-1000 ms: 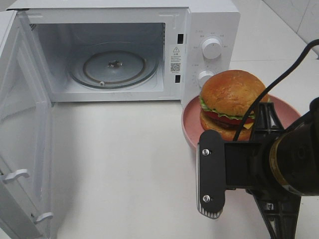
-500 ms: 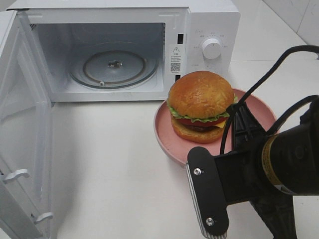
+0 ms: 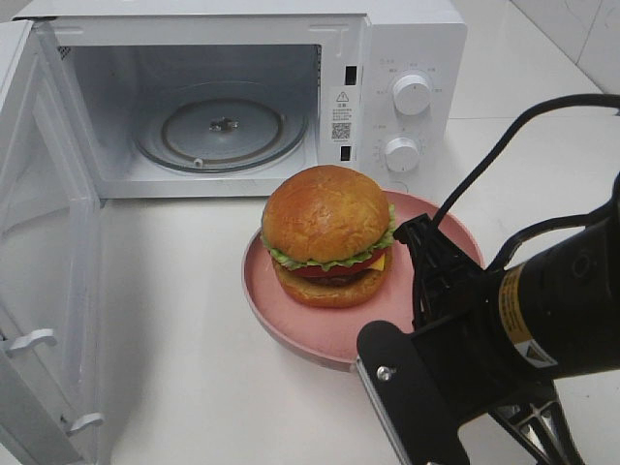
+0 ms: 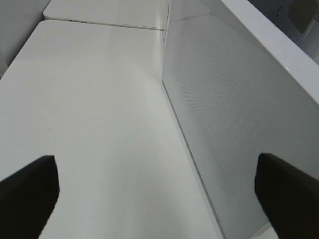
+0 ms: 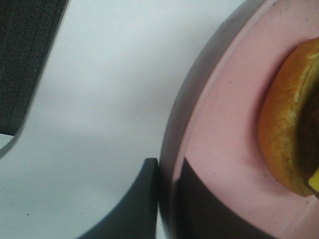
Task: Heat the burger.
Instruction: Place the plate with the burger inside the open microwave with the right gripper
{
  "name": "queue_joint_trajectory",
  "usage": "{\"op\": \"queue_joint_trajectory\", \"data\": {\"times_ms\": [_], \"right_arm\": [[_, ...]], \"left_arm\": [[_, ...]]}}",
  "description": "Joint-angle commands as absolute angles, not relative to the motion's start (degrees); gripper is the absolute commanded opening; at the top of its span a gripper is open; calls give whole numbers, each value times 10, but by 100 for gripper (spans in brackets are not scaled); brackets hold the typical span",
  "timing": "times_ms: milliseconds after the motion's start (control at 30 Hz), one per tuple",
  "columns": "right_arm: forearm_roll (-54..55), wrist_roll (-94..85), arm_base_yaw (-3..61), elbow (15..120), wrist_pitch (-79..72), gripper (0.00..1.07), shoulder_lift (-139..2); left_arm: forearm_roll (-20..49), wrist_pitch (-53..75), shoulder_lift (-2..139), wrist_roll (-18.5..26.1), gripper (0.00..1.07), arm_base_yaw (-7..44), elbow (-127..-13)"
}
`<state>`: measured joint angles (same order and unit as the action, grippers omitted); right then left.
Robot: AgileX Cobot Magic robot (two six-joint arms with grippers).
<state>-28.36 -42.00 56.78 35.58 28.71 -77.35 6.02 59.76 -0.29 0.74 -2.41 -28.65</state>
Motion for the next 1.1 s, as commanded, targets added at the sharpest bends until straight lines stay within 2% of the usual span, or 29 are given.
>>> {"op": "queue_joint_trajectory", "data": {"times_ms": [33, 100, 433, 800, 1100], "right_arm": [[-269, -470, 544, 358, 259, 0, -768], [-212, -544, 509, 362, 246, 0, -768], [-105, -672, 451, 394, 207, 0, -768], [-70, -705, 445, 429, 176, 0, -821], [-72, -692, 445, 508, 148, 0, -906]], "left_arm": [[60, 592, -14, 8, 100, -26, -285], [60, 592, -14, 8, 100, -26, -285], [60, 592, -14, 8, 100, -26, -285], [60, 592, -14, 8, 100, -26, -285], [60, 592, -14, 8, 100, -26, -285]]}}
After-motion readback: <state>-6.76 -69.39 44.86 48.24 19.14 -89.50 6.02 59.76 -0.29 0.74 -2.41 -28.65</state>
